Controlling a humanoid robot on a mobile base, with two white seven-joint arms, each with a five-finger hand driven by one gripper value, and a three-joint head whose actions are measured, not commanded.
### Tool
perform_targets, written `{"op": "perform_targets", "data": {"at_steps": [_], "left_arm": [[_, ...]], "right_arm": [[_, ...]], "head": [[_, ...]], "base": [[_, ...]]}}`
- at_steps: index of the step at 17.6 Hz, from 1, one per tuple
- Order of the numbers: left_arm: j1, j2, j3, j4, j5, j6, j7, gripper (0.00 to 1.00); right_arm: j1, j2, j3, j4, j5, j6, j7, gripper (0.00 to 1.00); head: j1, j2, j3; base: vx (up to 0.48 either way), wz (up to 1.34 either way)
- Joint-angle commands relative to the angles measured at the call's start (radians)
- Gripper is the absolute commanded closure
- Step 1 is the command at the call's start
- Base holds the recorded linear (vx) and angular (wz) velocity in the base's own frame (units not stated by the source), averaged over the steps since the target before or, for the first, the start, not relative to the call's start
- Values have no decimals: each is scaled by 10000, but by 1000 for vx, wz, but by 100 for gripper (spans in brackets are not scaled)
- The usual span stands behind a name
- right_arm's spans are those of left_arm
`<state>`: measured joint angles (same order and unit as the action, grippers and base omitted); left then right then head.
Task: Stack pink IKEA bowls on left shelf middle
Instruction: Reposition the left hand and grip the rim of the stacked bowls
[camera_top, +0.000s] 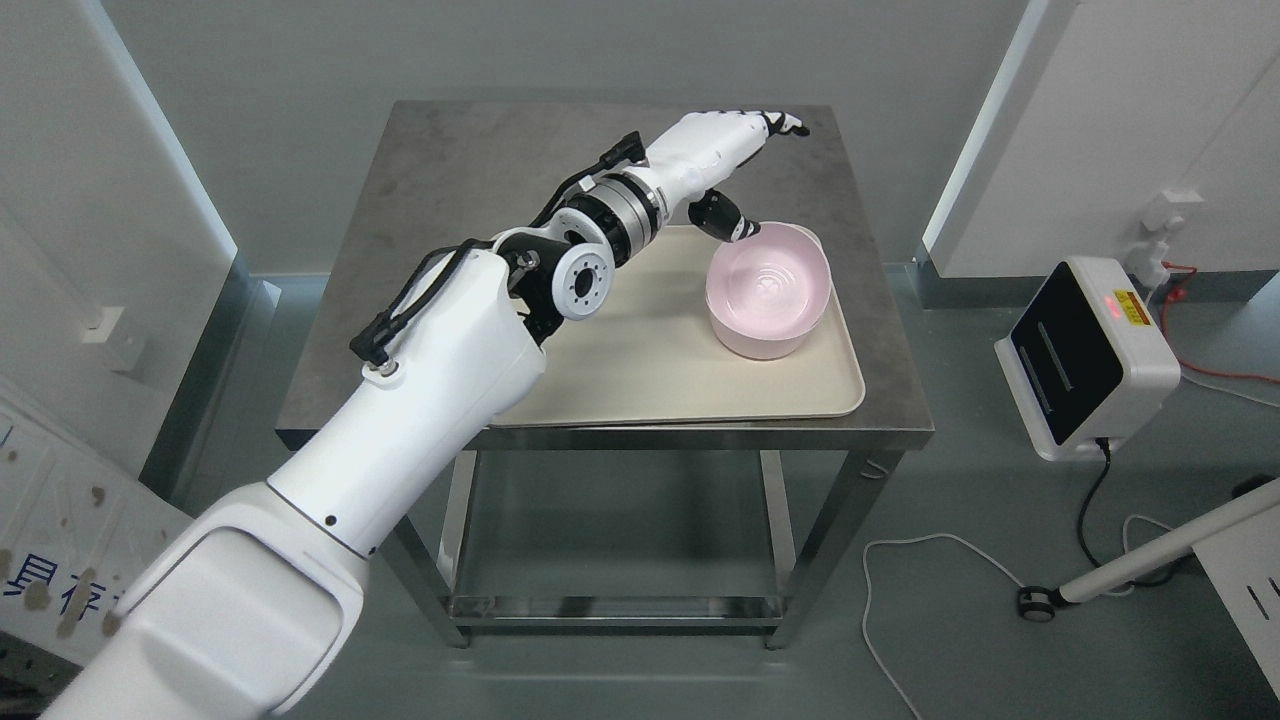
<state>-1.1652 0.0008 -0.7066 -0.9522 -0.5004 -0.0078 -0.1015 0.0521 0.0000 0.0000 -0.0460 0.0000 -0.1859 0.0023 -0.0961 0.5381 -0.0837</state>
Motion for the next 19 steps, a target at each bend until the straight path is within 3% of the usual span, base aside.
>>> {"op": "perform_targets", "data": {"at_steps": [1, 3, 5, 8, 12, 15, 19], "left_arm": [[1431, 167, 2478, -2451, 3289, -488, 525, 0], [3008, 167, 2221, -4094, 3946, -597, -1489, 0], [3581, 167, 1669, -4207, 3398, -597, -2494, 0], [3676, 167, 1482, -3688, 210, -521, -2605, 0], [3216, 167, 1390, -3226, -2091, 105, -3200, 0], [2726, 167, 810, -3103, -2803, 781, -3907, 5], [1790, 167, 362, -2429, -2819, 1290, -3924, 13]], "right_arm": [[0, -175, -107, 0, 77, 3, 8, 0], [0, -175, -107, 0, 77, 3, 8, 0], [0, -175, -92, 0, 77, 3, 8, 0], [0, -175, -107, 0, 77, 3, 8, 0], [0, -175, -92, 0, 77, 3, 8, 0], [0, -175, -92, 0, 77, 3, 8, 0], [0, -175, -92, 0, 77, 3, 8, 0]], "head": [[0, 0, 0], [0, 0, 0], [0, 0, 0], [0, 0, 0], [0, 0, 0], [0, 0, 0], [0, 0, 0]], "base": [[0, 0], [0, 0], [0, 0], [0, 0], [0, 0], [0, 0], [0, 0]]}}
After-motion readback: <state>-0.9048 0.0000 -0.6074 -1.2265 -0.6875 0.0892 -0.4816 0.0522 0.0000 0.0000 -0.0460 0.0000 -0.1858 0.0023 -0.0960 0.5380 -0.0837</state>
